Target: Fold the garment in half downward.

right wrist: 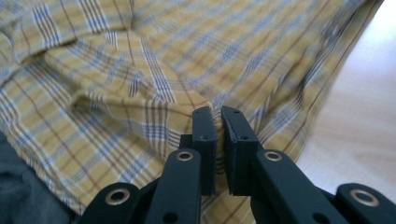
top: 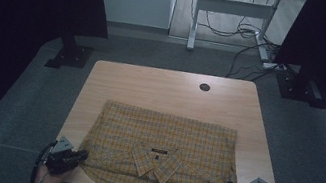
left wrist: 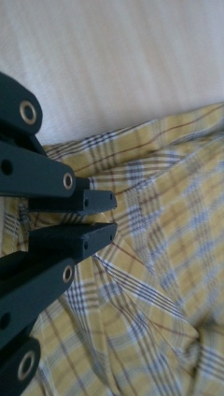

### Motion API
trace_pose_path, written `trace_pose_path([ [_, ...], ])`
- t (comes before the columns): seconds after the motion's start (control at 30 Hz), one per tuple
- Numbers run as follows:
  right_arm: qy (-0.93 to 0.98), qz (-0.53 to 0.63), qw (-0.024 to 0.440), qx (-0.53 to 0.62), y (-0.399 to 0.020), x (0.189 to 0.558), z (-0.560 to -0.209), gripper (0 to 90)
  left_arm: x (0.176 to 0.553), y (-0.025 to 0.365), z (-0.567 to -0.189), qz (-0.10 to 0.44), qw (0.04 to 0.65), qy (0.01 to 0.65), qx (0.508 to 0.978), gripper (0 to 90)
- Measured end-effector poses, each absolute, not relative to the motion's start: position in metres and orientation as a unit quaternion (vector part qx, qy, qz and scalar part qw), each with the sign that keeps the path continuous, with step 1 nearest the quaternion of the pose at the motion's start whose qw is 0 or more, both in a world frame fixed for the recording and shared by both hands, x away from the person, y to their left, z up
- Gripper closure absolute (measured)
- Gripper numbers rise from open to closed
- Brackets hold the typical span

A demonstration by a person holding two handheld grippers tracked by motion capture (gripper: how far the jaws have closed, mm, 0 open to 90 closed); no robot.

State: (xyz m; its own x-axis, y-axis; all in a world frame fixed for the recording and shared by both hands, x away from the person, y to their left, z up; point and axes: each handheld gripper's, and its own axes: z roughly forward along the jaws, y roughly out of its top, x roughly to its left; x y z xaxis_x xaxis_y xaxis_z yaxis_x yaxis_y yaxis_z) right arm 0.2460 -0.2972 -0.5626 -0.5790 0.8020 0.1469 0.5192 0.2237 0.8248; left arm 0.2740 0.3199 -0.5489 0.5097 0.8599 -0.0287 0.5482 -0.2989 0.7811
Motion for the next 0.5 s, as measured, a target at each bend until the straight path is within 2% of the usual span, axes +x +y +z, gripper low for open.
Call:
trace_pose_path([
  [0.1,0.775,0.436,0.147,0.434,-0.295,0.246,-0.569,83.4,0.276,0.320,-0.533,0.228,0.379,0.454,0.773,61.3],
  [0.17,0.775,0.435,0.146,0.434,-0.295,0.246,-0.568,82.9,0.277,0.320,-0.525,0.235,0.388,0.452,0.768,53.6],
  [0.23,0.772,0.437,0.153,0.436,-0.295,0.245,-0.562,77.9,0.281,0.318,-0.507,0.246,0.408,0.448,0.756,43.1],
  [0.37,0.755,0.451,0.182,0.440,-0.293,0.242,-0.549,64.7,0.299,0.303,-0.503,0.244,0.394,0.430,0.775,33.4],
  [0.5,0.746,0.459,0.195,0.440,-0.282,0.243,-0.544,45.4,0.321,0.286,-0.524,0.219,0.358,0.421,0.805,30.0],
])
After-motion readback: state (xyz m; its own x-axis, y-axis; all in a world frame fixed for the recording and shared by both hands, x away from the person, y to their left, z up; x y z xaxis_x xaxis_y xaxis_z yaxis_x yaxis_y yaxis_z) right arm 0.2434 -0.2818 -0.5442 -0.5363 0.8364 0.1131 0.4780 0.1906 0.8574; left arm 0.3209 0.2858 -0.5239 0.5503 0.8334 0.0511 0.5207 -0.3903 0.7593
